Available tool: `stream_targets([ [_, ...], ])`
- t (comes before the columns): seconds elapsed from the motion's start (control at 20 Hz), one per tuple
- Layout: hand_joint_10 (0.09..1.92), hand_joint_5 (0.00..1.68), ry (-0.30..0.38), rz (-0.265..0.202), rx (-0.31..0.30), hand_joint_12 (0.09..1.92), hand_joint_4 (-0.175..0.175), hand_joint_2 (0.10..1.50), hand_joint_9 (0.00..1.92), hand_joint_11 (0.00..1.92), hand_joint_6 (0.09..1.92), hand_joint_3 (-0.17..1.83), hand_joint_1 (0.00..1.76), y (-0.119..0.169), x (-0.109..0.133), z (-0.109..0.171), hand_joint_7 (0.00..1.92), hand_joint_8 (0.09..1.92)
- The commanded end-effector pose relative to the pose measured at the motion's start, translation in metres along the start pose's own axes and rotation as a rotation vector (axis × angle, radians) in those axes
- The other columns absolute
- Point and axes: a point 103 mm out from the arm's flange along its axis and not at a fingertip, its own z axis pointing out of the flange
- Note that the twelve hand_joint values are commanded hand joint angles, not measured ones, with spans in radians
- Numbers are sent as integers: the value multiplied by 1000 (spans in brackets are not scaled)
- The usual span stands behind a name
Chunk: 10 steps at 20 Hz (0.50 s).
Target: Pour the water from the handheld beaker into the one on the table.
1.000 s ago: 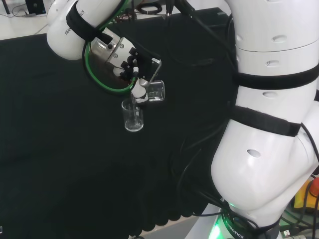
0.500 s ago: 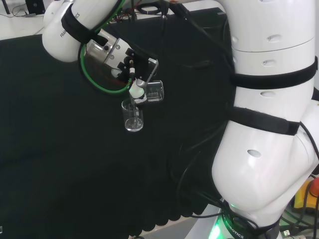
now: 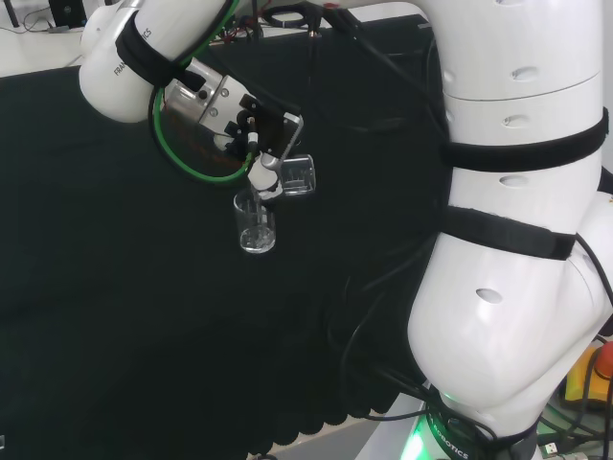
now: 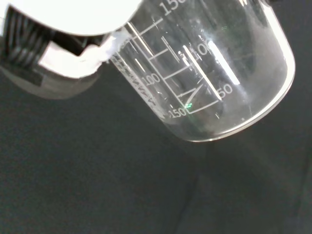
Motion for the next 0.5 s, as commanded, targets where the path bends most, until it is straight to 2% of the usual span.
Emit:
stream_targets([
  [0.05, 87, 1323, -17, 7, 2, 534, 169, 613, 1802, 1529, 605, 708, 1150, 0, 1, 0, 1778, 87],
  [0.5, 87, 1321, -35, 16, 23, 533, 171, 614, 1802, 1529, 609, 708, 1150, -2, 1, -3, 1778, 87],
])
